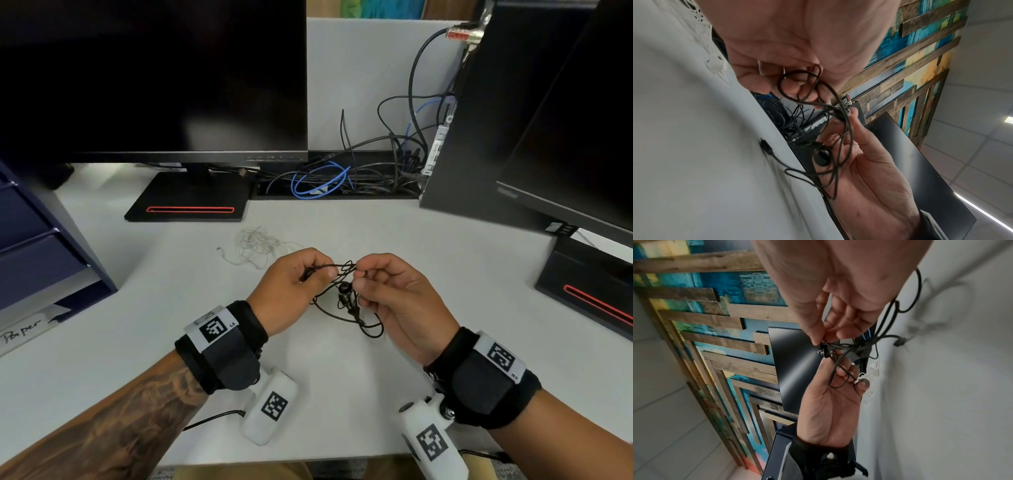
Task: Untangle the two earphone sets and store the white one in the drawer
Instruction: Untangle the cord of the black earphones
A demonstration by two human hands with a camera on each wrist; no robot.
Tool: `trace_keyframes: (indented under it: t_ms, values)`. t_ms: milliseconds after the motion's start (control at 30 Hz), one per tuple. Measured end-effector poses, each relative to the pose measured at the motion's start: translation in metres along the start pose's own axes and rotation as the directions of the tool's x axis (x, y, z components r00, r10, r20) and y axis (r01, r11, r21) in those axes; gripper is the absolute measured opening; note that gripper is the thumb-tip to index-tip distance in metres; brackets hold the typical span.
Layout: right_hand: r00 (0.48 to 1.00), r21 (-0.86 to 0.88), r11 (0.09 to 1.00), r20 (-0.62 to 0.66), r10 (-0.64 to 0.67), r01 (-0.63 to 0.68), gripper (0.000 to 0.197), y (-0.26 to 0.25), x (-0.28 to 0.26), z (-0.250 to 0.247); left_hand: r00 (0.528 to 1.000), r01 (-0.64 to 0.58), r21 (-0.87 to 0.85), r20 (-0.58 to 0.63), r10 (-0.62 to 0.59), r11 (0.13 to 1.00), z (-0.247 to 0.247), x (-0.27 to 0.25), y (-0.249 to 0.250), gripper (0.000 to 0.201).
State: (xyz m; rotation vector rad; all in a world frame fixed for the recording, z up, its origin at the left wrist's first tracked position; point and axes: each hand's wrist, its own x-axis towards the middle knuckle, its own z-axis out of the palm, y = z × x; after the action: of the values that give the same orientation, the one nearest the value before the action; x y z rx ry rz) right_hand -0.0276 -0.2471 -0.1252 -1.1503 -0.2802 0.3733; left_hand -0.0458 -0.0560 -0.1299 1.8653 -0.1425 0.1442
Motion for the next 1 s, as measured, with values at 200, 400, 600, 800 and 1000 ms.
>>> trace_keyframes:
  t_ms: [200,400,600,800,1000]
  values:
    - [0.999,0.021,1.0,-0.036,0.015,-0.015,0.017,-0.0003,0.0,-0.002,1.0,-0.003,-0.005,-0.029,0.002,1.0,-0.0011,0.0006,-0.0002,0.011]
    - [0.998,0.127,0.99,0.036,0.06,-0.065,0.031,-0.0002,0.0018,-0.0018,0.998,-0.011,0.012,-0.057,0.012,1.0,-0.001,0.0023,-0.0019,0.014]
    - [0.999,0.09,0.995,0.006,0.053,-0.053,0.029,0.0015,0.0018,-0.0028,1.0,-0.007,-0.006,-0.025,0.007,1.0,0.0012,0.0012,-0.0023,0.011]
    - [0.997,-0.087,0.995,-0.047,-0.06,0.056,0.023,0.0015,-0.0018,-0.0015,0.999,-0.023,0.001,-0.022,0.023,1.0,0.0005,0.0004,-0.0001,0.01]
    - [0.997,0.046,0.999,-0.071,-0.01,0.013,0.025,0.0013,-0.0005,0.0009,1.0,-0.008,0.024,-0.018,0.008,1.0,-0.0026,0.0018,-0.0022,0.011]
